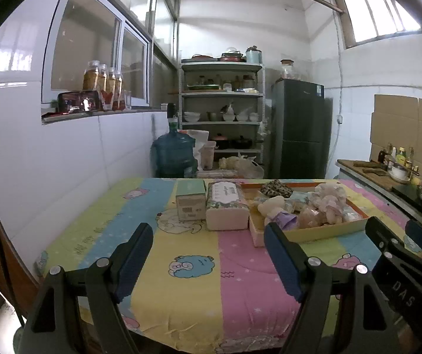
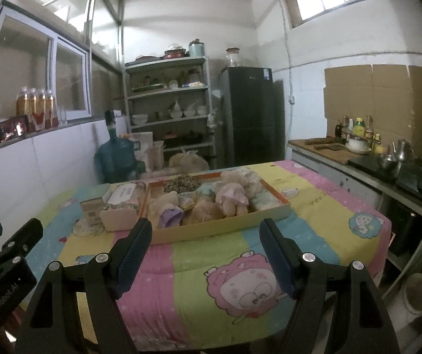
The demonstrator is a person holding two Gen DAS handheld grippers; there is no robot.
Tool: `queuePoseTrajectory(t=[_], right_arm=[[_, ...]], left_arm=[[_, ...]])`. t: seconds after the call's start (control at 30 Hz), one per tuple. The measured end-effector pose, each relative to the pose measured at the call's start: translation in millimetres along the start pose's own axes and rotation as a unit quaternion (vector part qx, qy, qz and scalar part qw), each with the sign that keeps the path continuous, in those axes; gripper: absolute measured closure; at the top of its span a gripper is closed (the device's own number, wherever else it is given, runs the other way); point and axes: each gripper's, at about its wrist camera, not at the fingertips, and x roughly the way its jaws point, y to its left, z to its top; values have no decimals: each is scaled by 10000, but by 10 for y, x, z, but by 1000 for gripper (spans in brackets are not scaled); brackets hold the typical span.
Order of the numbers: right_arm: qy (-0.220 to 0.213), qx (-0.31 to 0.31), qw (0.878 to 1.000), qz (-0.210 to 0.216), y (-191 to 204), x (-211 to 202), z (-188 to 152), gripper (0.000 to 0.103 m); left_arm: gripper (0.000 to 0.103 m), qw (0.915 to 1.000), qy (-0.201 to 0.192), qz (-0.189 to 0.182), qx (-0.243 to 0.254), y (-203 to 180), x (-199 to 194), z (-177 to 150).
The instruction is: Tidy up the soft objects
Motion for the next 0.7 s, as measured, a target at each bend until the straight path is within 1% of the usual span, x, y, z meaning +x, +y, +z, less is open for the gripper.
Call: queuePoseTrajectory(t=[0.23,0.5,0.7], right_arm=[[-38,-31,10000,0,-2,-2,-9,26],[-100,-163,9998,25,91,-19,-30,26],[-168,-191,9997,28,90,-68,-40,26]], left_arm=[[25,10000,27,-83,5,0,-15,-28],[25,10000,58,-12,-46,55,4,-48],[25,10000,48,11,-87,87,-6,-66]])
